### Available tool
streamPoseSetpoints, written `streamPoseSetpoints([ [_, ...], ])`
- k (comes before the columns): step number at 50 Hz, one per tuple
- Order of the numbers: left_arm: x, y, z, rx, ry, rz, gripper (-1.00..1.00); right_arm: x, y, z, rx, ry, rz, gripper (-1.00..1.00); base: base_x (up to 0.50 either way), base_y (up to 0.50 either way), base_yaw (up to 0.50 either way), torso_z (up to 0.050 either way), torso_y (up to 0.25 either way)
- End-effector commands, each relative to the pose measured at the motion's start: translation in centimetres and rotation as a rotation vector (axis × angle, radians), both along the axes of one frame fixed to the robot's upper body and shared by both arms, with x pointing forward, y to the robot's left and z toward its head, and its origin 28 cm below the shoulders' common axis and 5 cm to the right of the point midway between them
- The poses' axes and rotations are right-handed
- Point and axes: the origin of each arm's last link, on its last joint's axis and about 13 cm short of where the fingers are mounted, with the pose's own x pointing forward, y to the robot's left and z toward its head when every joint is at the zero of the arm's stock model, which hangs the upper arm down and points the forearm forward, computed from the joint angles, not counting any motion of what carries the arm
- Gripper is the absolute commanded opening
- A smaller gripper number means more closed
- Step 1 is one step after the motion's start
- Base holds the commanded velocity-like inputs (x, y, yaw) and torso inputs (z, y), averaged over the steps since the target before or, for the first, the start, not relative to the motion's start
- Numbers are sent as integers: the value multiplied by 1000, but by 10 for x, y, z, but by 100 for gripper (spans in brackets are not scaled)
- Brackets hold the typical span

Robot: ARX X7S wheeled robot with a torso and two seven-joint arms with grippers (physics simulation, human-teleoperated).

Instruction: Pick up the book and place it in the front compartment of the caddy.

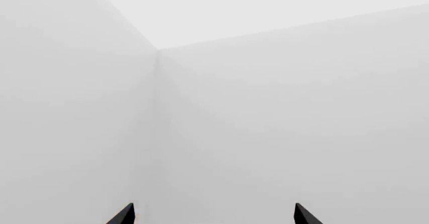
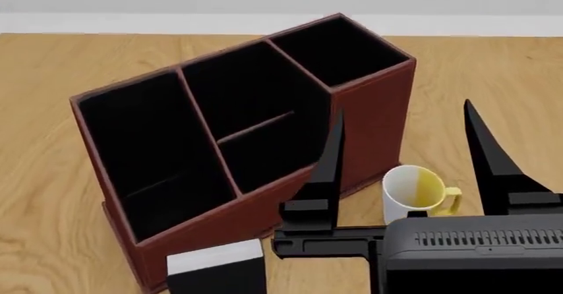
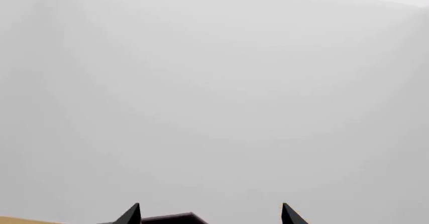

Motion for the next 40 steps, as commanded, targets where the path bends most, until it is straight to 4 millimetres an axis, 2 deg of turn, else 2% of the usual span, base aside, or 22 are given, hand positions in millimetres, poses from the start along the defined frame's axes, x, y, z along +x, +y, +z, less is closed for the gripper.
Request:
streamPoseSetpoints([
  [1, 0, 0, 0, -2, -1, 3, 100, 0, 0, -1, 0, 1, 2, 100, 379, 78, 0, 0, 0],
  [18, -3, 1, 0, -4, -5, 7, 100, 0, 1, -1, 4, 2, 10, 100, 379, 82, 0, 0, 1],
  [27, -4, 2, 1, -5, -8, 8, 100, 1, 2, 0, 13, 2, 22, 100, 14, 0, 0, 0, 1],
  [30, -4, 2, 3, -3, -12, 6, 100, 3, 2, 10, -22, 18, 93, 100, 0, 0, 0, 0, 0],
  [40, -9, 5, 6, -11, -26, 19, 100, 22, -21, 87, -221, 135, 319, 100, 0, 0, 0, 0, 0],
])
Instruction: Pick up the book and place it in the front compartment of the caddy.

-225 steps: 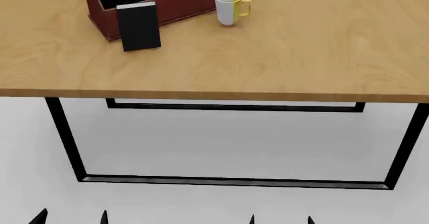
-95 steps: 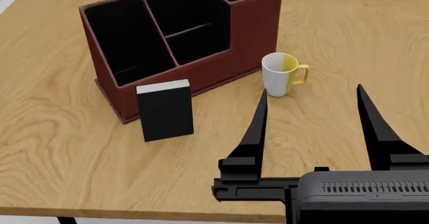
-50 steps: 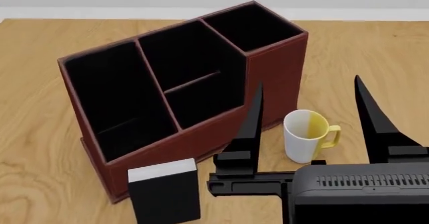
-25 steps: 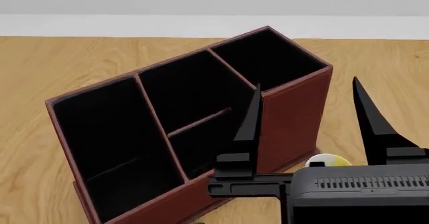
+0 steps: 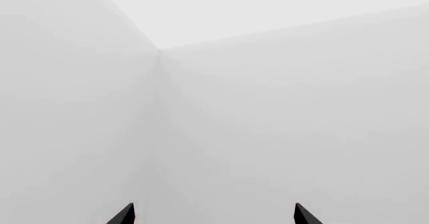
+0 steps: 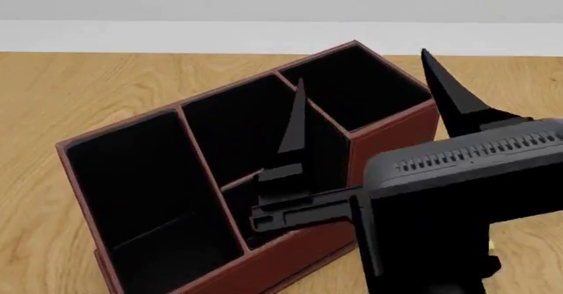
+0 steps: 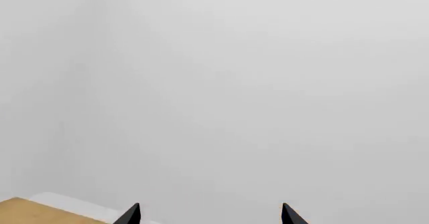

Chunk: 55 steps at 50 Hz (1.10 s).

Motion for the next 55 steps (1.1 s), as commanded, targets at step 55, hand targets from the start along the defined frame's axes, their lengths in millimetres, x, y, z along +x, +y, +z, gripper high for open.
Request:
streamPoseSetpoints([
  [55, -10, 10, 15, -9, -41, 58, 100, 88, 27, 150, -1311, 988, 729, 100, 0, 0, 0, 0, 0],
])
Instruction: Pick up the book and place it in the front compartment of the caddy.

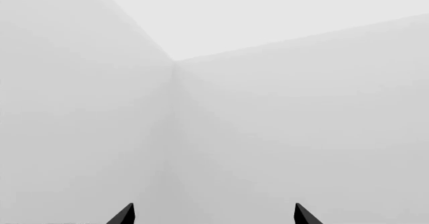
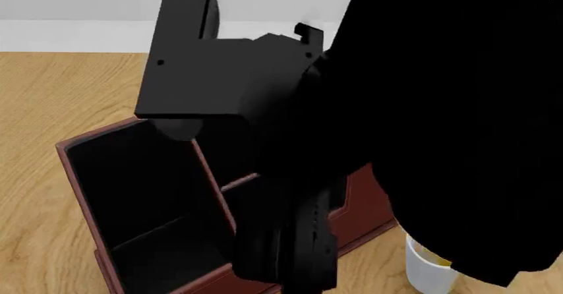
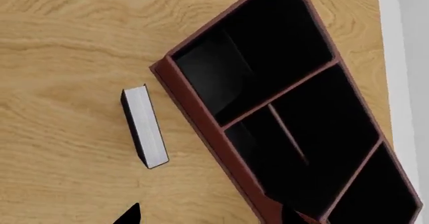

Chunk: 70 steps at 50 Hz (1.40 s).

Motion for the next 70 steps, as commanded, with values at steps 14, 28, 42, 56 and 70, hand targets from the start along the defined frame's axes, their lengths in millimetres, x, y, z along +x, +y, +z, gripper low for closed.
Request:
streamPoseSetpoints([
  [14, 1, -1, -2, -12, -4, -14, 100, 33, 47, -37, -164, 101, 169, 100, 0, 0, 0, 0, 0],
  [28, -2, 1, -2, -20, -8, -20, 100, 38, 66, -77, -159, 155, 243, 100, 0, 0, 0, 0, 0],
  [42, -2, 1, -3, -25, -9, -21, 100, 44, 67, -109, -159, 200, 241, 100, 0, 0, 0, 0, 0],
  [56, -3, 2, -4, -26, -4, -16, 100, 54, 65, -140, -156, 254, 201, 100, 0, 0, 0, 0, 0],
  [70, -1, 0, -6, -25, 3, -19, 100, 59, 62, -159, -189, 287, 188, 100, 0, 0, 0, 0, 0],
])
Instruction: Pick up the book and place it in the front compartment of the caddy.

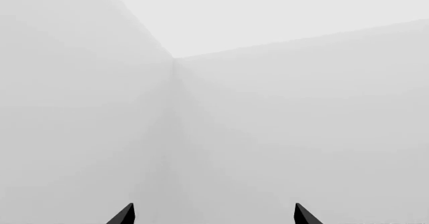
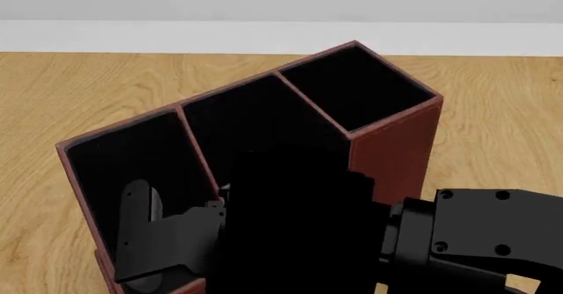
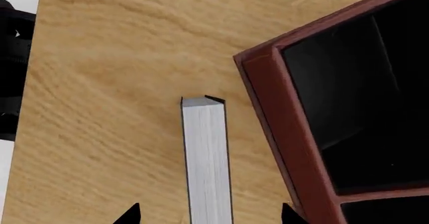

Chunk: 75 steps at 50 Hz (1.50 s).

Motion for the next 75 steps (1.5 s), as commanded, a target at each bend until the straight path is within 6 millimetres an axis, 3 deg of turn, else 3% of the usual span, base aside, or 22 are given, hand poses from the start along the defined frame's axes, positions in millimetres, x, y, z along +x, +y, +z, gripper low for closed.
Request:
streamPoseSetpoints([
  [1, 1, -1, -2, -1, 6, -2, 100, 5, -3, -16, -29, 20, -17, 100, 0, 0, 0, 0, 0],
  [53, 1, 3, -6, -14, 10, 14, 100, 20, -1, -71, -159, 58, -28, 100, 0, 0, 0, 0, 0],
  [54, 1, 3, -6, -14, 10, 15, 100, 20, -1, -72, -160, 61, -31, -100, 0, 0, 0, 0, 0],
  [70, 1, 4, -6, -17, 7, 15, 100, 13, -3, -58, -134, 38, -18, -100, 0, 0, 0, 0, 0],
  [75, 2, 4, -5, -19, 6, 12, 100, 5, -7, -46, -134, 24, -2, -100, 0, 0, 1, 0, 0],
])
